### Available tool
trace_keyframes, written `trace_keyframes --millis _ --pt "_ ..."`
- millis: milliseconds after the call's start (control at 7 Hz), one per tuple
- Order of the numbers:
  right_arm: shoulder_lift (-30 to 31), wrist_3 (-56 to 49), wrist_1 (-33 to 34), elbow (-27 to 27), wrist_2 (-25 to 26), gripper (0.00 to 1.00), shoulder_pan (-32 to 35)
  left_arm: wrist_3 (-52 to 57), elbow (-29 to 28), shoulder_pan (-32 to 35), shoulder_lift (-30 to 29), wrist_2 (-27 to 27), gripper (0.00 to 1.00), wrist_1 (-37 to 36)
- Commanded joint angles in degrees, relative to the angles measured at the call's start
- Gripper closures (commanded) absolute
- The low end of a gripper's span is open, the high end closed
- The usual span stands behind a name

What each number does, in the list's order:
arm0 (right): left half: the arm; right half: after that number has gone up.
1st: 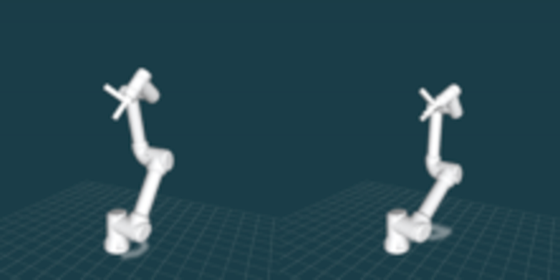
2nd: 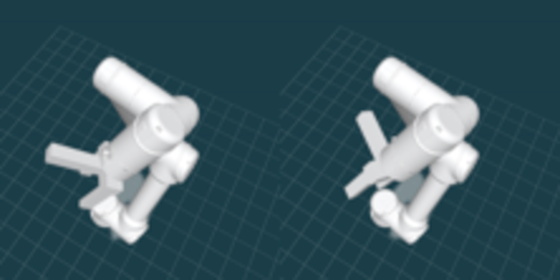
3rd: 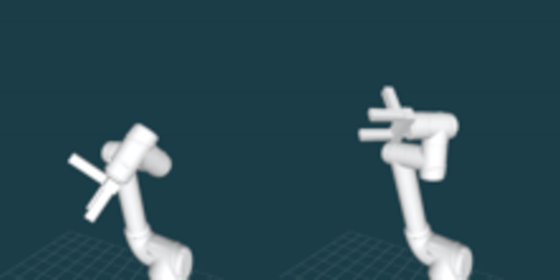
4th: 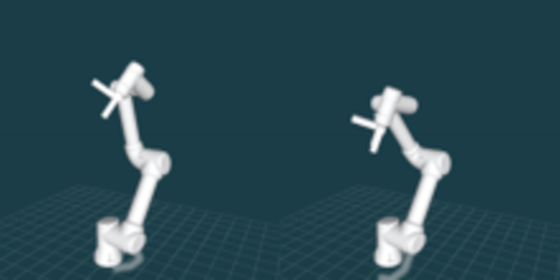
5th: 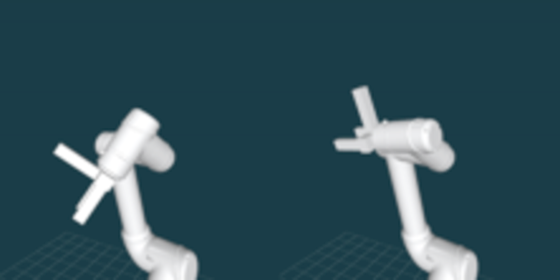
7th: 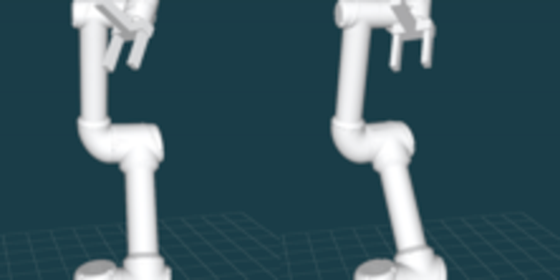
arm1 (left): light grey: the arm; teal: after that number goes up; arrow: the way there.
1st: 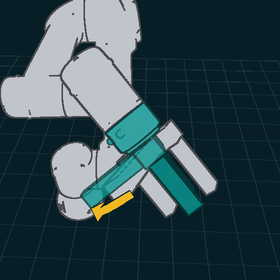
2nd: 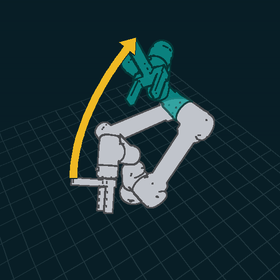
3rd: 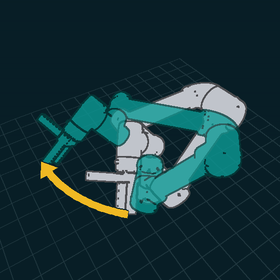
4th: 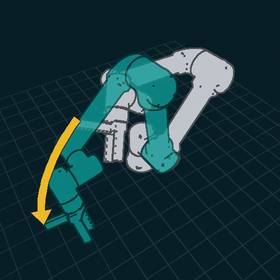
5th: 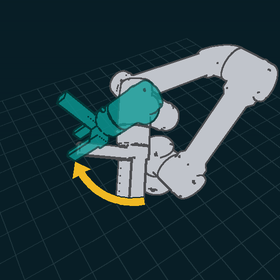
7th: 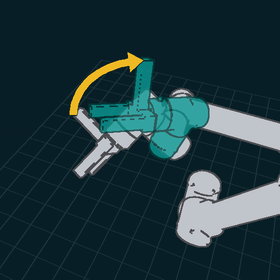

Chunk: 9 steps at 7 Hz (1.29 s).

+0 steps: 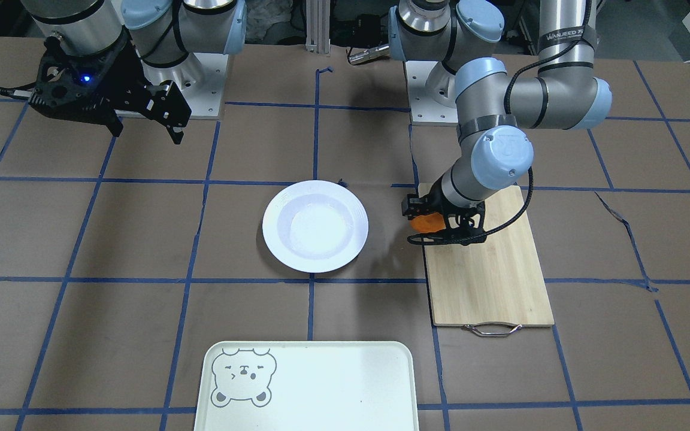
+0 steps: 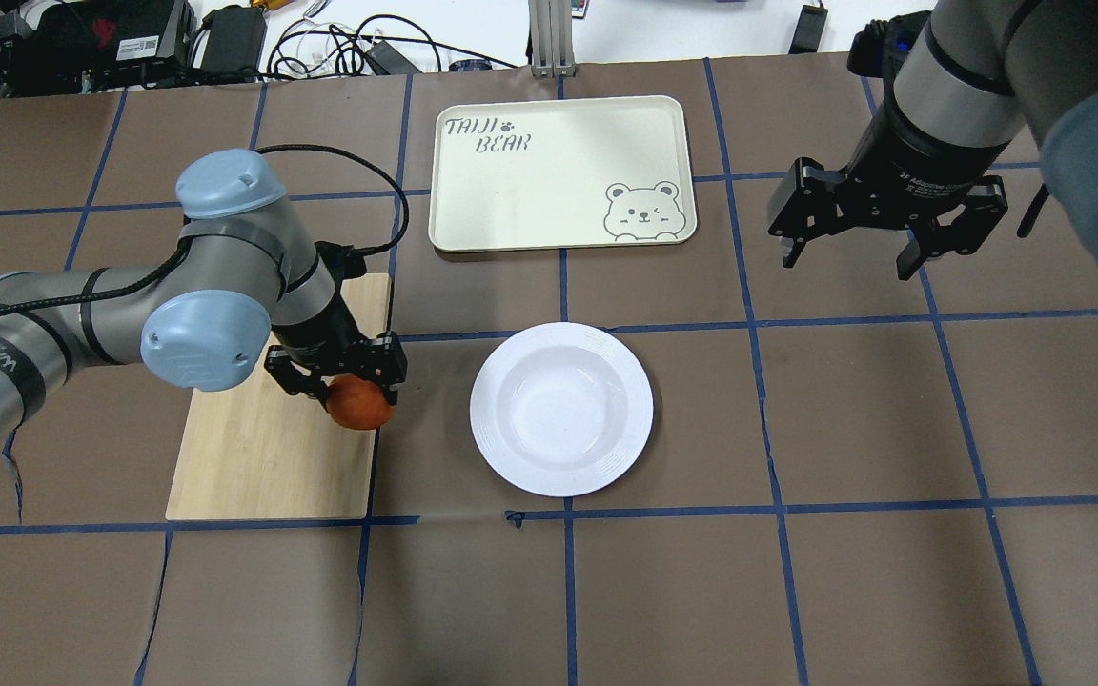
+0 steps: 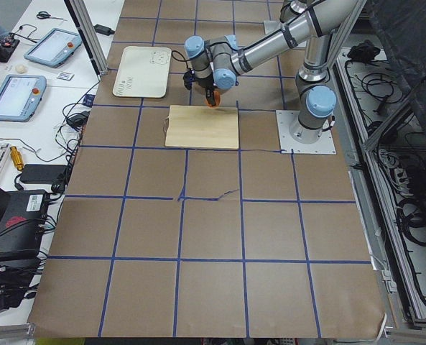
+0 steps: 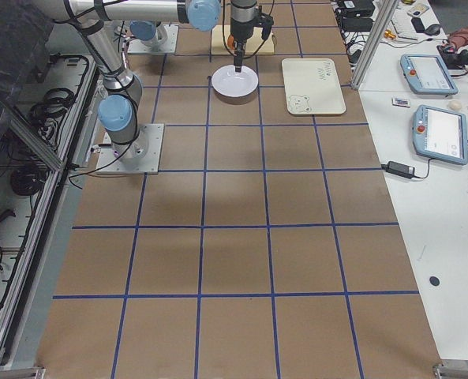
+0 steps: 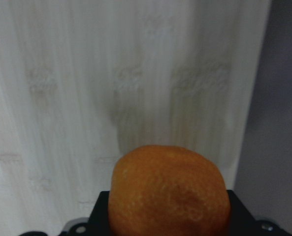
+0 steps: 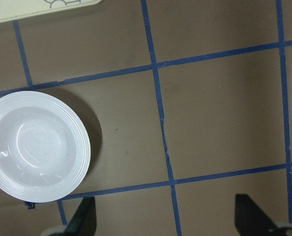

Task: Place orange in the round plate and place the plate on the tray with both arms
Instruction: 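Carry the orange with the left gripper over the white bowl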

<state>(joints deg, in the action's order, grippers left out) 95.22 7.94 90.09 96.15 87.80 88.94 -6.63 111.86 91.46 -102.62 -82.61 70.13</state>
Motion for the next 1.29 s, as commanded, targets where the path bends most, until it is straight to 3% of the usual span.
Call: trace_keyframes --millis 0,143,286,429,571,714,1000,1143 --pt "-0.04 0.06 0.35 0.00 0.00 0.00 0.09 -14.16 -2.61 9.23 -3.19 11.99 0.85 -2.52" --pt "-0.04 -0.03 0.44 0.00 0.00 0.00 0.00 -18.46 -2.61 11.35 -4.51 16.21 0.84 -7.85" --pt "-0.04 -0.03 0.44 0.00 0.00 0.00 -0.09 -19.12 -2.17 11.81 -6.70 16.34 0.83 -9.04" --pt "-0.04 -0.12 0.44 0.00 0.00 0.00 -0.09 -19.21 -2.26 13.29 -7.94 16.08 0.47 -9.74" --pt "-0.04 -0.12 0.44 0.00 0.00 0.00 -0.09 -19.04 -2.43 13.83 -8.04 15.04 0.20 -10.45" --pt "-0.04 -0.12 0.44 0.00 0.00 0.00 -0.17 -19.21 -3.22 13.83 -6.21 10.94 0.00 -12.02" --pt "-0.04 -0.12 0.44 0.00 0.00 0.00 -0.17 -19.04 -7.07 13.66 -1.12 4.86 0.00 -5.67" --pt "-0.04 -0.12 0.36 0.00 0.00 0.00 -0.17 -18.95 -10.14 13.40 1.95 4.48 0.00 -0.66"
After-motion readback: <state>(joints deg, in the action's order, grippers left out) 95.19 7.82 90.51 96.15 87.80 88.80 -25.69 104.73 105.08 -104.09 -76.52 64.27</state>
